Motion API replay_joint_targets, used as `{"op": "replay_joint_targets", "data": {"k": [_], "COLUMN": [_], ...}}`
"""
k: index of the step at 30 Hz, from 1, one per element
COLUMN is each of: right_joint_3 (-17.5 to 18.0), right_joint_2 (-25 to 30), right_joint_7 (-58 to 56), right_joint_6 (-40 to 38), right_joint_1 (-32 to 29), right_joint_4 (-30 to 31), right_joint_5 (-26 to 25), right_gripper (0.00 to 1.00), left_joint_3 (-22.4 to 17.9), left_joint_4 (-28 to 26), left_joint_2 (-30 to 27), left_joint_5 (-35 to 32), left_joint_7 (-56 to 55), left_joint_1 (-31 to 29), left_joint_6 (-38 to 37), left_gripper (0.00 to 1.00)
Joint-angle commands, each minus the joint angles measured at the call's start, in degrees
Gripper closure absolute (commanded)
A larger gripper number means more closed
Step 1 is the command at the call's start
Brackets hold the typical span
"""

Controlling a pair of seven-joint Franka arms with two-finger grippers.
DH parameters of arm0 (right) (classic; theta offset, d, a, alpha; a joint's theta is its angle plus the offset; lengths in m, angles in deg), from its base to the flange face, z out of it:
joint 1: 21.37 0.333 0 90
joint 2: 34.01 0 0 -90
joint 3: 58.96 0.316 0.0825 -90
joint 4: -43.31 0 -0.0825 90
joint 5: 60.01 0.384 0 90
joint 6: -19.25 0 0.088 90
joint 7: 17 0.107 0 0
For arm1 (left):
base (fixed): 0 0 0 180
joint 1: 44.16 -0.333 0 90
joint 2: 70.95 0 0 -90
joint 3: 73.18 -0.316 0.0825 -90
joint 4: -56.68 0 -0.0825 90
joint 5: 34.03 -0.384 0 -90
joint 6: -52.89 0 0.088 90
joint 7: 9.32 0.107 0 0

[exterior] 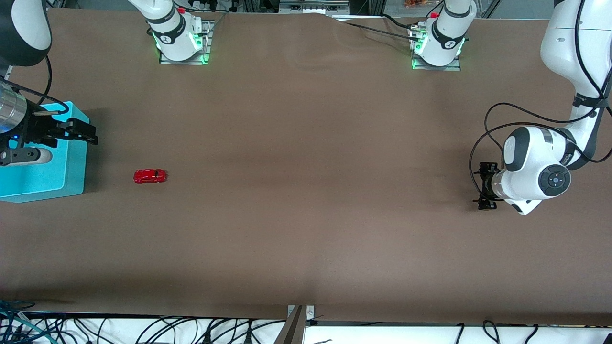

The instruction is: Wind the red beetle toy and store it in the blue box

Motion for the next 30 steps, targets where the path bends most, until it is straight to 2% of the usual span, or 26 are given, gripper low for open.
{"op": "replay_joint_targets", "data": {"k": [1, 6, 19, 25, 30], "right_joint_3": [0.0, -0.1, -0.2, 0.3, 0.3], "right_joint_2": [-0.3, -0.6, -2.1, -0.3, 1.2], "right_joint_7": [-0.7, -0.7, 0.1, 0.4, 3.7], "right_joint_6": [-0.7, -0.4, 0.7, 4.8, 7.0], "right_joint_1": [-0.4, -0.5, -0.7, -3.2, -3.7], "right_joint_4": [-0.7, -0.7, -0.2, 4.6, 8.4], "right_joint_5": [0.9, 0.9, 0.9, 1.5, 2.6], "right_gripper": [0.00, 0.00, 0.00, 0.00, 0.00], "left_joint_3": [0.6, 0.9, 1.7, 1.9, 2.0], "left_joint_4": [3.2, 3.9, 4.0, 5.5, 10.4], "left_joint_2": [-0.6, -2.0, -8.3, -10.5, -10.5], "left_joint_5": [1.3, 1.3, 1.5, 3.9, 4.4], "left_joint_7": [3.9, 7.5, 25.2, 34.4, 41.6], "left_joint_1": [-0.2, -0.1, 0.1, 0.0, 0.0], "left_joint_6": [-3.8, -4.2, -6.6, -8.4, -13.8], "left_gripper": [0.00, 0.00, 0.00, 0.00, 0.00]}}
